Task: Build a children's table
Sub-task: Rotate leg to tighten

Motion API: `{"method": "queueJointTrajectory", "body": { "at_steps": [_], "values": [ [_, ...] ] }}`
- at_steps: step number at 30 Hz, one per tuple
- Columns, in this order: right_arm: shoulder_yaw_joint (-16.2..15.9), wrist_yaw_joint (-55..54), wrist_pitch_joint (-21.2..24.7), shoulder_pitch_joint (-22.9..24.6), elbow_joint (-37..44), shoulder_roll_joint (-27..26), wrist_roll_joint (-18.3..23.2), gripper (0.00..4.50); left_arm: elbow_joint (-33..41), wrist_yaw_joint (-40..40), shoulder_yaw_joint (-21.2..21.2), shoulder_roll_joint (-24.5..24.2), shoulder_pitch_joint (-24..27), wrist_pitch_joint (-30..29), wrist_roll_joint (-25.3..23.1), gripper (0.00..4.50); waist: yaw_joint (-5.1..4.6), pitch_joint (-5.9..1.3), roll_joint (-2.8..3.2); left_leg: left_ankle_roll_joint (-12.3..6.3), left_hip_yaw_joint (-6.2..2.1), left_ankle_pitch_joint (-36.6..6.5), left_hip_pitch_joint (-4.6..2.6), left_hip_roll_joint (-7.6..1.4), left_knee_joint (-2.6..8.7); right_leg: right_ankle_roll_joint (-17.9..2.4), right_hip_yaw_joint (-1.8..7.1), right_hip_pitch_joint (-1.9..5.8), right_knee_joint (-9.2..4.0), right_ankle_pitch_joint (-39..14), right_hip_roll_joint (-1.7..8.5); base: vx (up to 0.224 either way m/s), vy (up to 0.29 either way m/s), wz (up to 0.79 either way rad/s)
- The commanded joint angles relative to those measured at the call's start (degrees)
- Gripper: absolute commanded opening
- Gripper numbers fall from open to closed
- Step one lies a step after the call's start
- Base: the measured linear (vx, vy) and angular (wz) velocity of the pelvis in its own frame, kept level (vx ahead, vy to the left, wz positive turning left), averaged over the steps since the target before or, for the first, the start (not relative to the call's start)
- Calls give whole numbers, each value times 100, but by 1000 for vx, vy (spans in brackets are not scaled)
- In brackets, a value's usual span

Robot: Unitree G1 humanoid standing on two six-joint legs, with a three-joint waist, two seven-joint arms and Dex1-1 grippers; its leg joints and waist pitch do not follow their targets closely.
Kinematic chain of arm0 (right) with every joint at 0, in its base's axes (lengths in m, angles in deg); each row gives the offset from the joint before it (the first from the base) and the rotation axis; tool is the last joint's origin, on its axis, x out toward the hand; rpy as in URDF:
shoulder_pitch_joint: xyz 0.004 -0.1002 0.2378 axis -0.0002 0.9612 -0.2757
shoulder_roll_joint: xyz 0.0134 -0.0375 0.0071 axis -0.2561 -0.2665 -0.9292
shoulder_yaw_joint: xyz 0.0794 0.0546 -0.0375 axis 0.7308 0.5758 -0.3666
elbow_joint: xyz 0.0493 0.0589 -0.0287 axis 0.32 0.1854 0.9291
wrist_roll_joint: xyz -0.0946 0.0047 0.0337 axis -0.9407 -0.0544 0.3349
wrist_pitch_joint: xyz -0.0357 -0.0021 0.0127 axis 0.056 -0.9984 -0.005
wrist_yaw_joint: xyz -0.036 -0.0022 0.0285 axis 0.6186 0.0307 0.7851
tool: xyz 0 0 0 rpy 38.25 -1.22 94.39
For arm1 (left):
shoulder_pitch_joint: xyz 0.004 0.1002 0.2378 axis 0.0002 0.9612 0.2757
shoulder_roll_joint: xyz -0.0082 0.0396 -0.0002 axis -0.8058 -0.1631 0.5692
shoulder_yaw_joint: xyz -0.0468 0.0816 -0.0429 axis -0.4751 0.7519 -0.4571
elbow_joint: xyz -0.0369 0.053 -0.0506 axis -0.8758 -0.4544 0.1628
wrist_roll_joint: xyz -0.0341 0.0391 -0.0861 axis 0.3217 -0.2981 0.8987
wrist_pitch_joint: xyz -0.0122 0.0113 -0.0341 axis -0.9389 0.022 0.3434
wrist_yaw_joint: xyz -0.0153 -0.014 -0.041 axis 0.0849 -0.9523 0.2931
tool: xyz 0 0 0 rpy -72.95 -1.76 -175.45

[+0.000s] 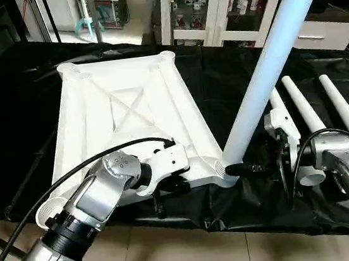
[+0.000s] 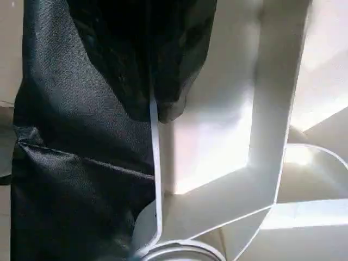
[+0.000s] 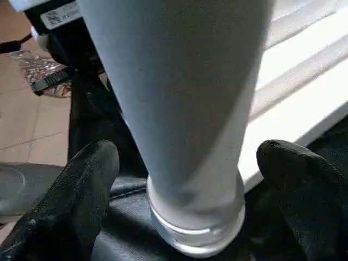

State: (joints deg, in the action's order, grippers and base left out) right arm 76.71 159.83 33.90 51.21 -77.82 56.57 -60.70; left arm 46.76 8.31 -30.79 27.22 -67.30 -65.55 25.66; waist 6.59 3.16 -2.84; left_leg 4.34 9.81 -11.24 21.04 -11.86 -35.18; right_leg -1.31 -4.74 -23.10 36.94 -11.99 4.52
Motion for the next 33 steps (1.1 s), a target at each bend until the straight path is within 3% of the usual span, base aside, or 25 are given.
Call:
{"method": "queueJointTrajectory", "body": {
  "at_steps": [1, 25, 33],
  "values": [
    [-48, 81, -87, 41, 4, 32, -87, 408, 287, -173, 97, 31, -41, 169, 78, 0, -21, -418, 12, -346, -13, -353, -55, -164, 377, -1473, 310, 358, -366, 127, 372, 0, 0, 0],
    [-124, 234, -167, 18, -96, -4, -179, 208, 244, -213, 111, -9, -68, 161, 66, 0, -25, -414, 12, -324, -14, -425, -57, -162, 380, -1452, 311, 359, -375, 13, 375, 0, 0, 0],
    [-138, 211, -184, 81, -71, -33, -198, 200, 262, -244, 121, -61, -35, 164, 55, 0, -28, -415, 19, -304, -17, -461, -59, -161, 384, -1456, 309, 362, -375, 21, 371, 0, 0, 0]
  ]
}}
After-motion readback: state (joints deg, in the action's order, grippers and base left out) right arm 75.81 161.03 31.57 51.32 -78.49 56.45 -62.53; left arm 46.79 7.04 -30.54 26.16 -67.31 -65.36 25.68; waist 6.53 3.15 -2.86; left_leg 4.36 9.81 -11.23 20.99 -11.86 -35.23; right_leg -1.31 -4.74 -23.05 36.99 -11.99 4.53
